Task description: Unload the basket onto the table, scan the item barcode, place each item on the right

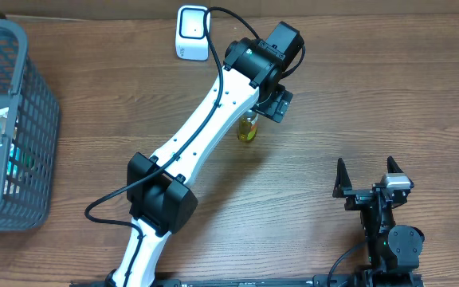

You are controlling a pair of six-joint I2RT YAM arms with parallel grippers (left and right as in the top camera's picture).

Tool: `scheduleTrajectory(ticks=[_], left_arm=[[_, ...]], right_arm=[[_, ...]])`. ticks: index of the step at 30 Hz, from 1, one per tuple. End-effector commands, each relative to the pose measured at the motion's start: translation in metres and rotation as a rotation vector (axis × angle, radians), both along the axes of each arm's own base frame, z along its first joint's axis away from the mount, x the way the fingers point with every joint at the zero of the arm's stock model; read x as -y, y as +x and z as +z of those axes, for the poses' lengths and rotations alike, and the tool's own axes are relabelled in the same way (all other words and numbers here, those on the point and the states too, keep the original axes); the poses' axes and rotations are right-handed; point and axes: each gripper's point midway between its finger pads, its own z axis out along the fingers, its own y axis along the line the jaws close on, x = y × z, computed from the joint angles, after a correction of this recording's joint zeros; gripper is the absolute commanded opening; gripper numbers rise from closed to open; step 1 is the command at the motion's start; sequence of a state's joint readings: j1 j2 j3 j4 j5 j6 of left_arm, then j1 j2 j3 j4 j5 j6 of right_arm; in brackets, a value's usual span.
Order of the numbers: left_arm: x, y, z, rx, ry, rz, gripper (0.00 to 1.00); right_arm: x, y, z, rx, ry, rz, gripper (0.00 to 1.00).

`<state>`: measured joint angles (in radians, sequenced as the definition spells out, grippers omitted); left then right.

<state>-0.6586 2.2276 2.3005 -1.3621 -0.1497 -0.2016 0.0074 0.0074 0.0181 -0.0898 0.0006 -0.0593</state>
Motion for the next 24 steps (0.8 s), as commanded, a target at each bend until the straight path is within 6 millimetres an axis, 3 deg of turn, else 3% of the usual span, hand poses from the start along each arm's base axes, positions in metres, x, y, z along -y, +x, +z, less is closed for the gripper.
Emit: scheduleTrajectory(ticks=[1,7,10,13,24], left_arm=[[0.000,-0.004,-0.009,-0.033,-0.009,-0.010,1.00],[-0.004,-0.011,-0.053,-0.092,0.017,0.016,0.98],[-0.005,-0.013,-0.067,-0.105,0.024,0.027,0.87],[-0.005,-0.012,-0.070,-0.099,0.020,0.028,0.73],[-0.012,0.000,-0.061,-0.075,-0.012,0.091,0.72]], right_arm=[[0.000,0.000,-0.003,0.000,-0.005,0.000,1.00],[0.000,0.000,-0.003,0.001,-0.005,0.000,1.00],[0.000,0.000,-0.003,0.000,-0.005,0.000,1.00],[0.000,0.000,-0.003,0.001,-0.005,0.000,1.00],[0.000,0.000,-0.003,0.001,-0.005,0.000,1.00]])
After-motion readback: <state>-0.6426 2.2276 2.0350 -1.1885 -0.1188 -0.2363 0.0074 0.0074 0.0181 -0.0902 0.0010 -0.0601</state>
